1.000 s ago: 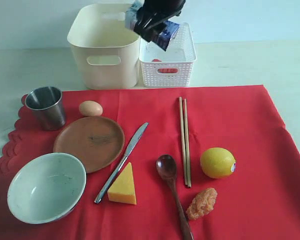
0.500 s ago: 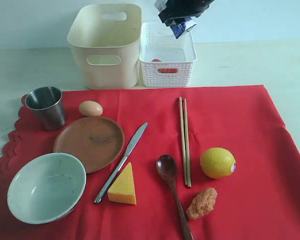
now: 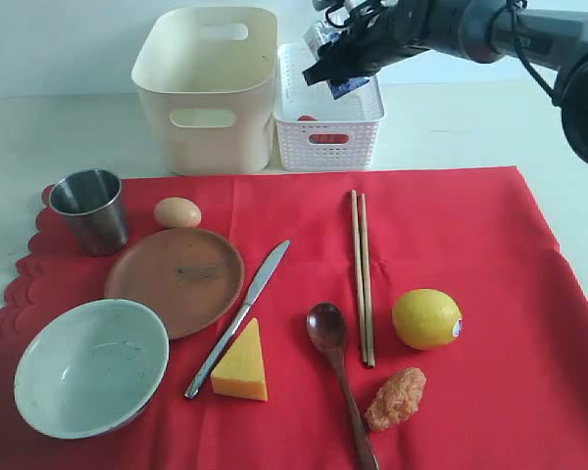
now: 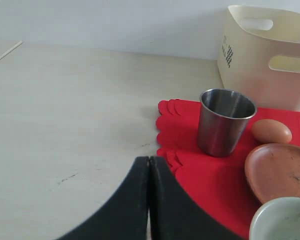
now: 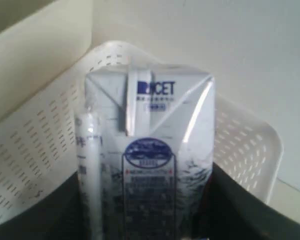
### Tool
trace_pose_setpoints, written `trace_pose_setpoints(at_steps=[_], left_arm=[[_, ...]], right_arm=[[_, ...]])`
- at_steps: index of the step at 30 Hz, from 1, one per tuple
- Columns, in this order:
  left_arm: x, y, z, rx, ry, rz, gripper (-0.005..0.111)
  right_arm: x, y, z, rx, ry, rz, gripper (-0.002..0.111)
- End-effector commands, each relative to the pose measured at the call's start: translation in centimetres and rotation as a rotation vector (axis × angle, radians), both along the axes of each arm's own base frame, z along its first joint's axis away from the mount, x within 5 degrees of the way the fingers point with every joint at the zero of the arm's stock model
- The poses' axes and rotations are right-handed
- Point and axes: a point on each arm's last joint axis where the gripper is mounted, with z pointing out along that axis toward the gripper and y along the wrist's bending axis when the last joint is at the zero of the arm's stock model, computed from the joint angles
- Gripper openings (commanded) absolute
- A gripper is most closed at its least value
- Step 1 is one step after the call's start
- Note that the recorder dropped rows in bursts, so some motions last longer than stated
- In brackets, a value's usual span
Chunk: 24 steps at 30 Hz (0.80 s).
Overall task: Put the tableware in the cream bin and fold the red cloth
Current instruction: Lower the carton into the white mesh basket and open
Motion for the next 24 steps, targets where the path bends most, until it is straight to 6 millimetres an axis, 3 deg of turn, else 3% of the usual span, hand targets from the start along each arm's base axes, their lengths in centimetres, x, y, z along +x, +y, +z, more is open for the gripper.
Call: trace_pose_setpoints(at_steps=[1,5,13,19,24], left_arm=[[0.0,0.0,0.0,0.001,-0.010,0.000,0.000],[0.0,0.0,0.0,0.001,-0.010,0.000,0.000],[0.0,0.0,0.0,0.001,-0.010,0.000,0.000],[0.0,0.0,0.0,0.001,-0.010,0.000,0.000],[0.0,0.0,0.0,-0.001,-0.010,0.001,0.000]], right_arm=[[0.3,0.2,-0.6,-0.028,-0.046,0.022,0.004],[0.1,0.7,-1.2,-0.046,-0.037,0.038,0.015],[-0.2,1.0,-1.5,-0.073,-0.004,0.062,0.049],[-0.6,0.9,-1.7,-0.103,0.048,0.085,0.061],[-1.0,0.9,-0.1,-0.097,0.066,0.091,0.068]])
